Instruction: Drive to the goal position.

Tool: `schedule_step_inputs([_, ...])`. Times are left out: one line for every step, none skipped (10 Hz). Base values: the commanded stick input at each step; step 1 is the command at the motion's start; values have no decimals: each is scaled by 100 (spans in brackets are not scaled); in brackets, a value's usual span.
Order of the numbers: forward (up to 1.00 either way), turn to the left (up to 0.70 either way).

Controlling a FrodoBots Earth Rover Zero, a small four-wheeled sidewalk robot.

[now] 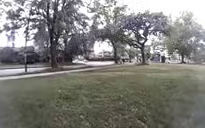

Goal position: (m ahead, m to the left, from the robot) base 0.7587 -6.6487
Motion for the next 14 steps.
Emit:
schedule_step_inputs([0, -50])
schedule_step_inputs([0, -50])
schedule_step_inputs([0, -50])
schedule_step_inputs([0, -50])
schedule_step_inputs([0, -50])
schedule_step_inputs([0, -50])
schedule_step_inputs([0, -50])
schedule_step_inputs([0, -50])
schedule_step_inputs([0, -50])
schedule_step_inputs([0, -50])
schedule_step_inputs([0, -50])
schedule_step_inputs([0, -50])
schedule_step_inputs([0, -50])
schedule_step_inputs([0, -50])
